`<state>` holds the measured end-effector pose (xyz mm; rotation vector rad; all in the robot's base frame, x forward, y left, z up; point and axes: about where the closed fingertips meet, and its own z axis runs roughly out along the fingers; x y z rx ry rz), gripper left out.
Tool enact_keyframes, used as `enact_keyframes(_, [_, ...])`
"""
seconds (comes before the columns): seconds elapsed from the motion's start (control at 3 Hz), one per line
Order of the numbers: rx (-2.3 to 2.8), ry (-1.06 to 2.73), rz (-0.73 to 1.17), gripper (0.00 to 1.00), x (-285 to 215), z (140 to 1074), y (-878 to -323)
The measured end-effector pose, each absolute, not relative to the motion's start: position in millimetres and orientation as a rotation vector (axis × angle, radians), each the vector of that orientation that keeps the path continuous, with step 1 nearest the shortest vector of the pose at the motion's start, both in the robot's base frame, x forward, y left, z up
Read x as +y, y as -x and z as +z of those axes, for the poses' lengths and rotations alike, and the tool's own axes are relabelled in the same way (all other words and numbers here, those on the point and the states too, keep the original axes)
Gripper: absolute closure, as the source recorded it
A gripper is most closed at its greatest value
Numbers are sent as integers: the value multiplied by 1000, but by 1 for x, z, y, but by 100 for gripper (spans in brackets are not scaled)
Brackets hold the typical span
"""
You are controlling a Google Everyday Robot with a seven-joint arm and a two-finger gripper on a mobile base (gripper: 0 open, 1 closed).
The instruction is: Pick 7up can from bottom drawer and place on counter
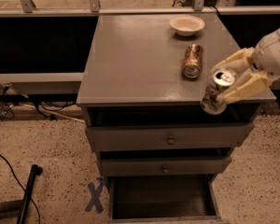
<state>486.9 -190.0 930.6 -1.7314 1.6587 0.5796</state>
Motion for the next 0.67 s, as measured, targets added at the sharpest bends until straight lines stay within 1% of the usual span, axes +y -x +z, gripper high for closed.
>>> enact_keyframes(0.33, [1711, 1647, 497, 100, -209, 952, -507])
enact_keyframes(0.67, [1721, 1543, 498, 100, -239, 961, -531])
